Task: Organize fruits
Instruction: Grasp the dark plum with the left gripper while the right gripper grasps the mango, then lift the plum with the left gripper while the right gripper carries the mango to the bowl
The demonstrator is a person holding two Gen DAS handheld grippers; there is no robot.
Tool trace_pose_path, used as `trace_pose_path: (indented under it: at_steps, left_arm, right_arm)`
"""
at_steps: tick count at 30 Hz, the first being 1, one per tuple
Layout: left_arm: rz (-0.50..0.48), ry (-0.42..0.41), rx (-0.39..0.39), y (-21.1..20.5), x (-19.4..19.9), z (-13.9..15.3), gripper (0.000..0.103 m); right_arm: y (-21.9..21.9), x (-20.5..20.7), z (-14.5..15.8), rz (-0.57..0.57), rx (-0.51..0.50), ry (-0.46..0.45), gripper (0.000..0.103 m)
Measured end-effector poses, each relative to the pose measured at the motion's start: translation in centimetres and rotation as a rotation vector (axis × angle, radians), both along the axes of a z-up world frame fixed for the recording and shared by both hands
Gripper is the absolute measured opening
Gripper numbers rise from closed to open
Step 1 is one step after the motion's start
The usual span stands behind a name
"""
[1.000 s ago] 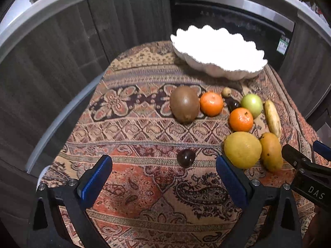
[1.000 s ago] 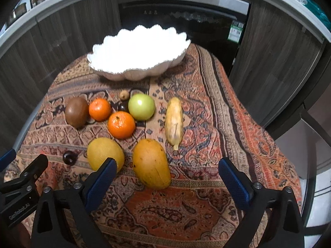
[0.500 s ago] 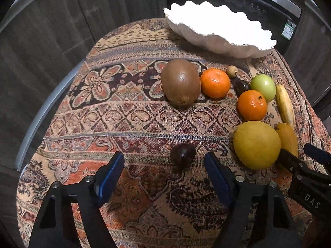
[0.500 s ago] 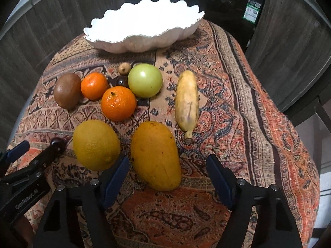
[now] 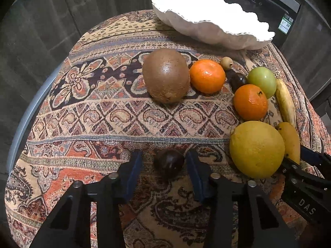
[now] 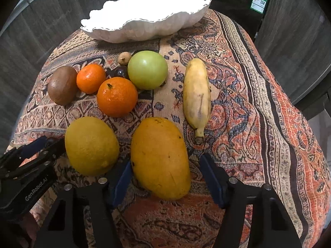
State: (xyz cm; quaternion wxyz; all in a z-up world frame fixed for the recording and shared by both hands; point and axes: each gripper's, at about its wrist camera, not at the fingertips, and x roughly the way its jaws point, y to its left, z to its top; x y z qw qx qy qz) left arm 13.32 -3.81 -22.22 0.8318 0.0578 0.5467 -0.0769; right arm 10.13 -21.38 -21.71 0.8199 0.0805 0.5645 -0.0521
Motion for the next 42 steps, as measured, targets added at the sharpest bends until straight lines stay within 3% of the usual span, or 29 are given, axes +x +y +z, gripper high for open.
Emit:
trace_pose_path:
  at_steps: [3,5,13,31,42]
  left_arm:
    - [-0.009,-0.004,-0.008,-0.2,-0.2,0.1,0.028]
    - [-0.013,-0.007,-0.005,-0.3,-0.4,0.1,0.028]
    - [-0.013,-0.031,-0.005,0.0,-1.2,1.3,0.028]
    - [-0.019,-0.126,-0.03,-0.2,-2.4,6.5,0.027]
    - [-0.016,-0.177,-0.068,0.0,-1.3,9.7,0.028]
  right_arm:
    - [0.2,0.2,0.0,0.01,0.013,-0.009,0.06]
    - [0.2,0.2,0.2,0.019,0.023,-0.015,0.052]
    - [-0.1,-0.3,0.9,-0.001,0.027,-0.024,0.051]
    - [-0.8,-2.4,6.6,-0.029,0.022,-0.164,0.051]
    - [-0.8,-1.3,10.1,-0.017,0.015,-0.253,0.051]
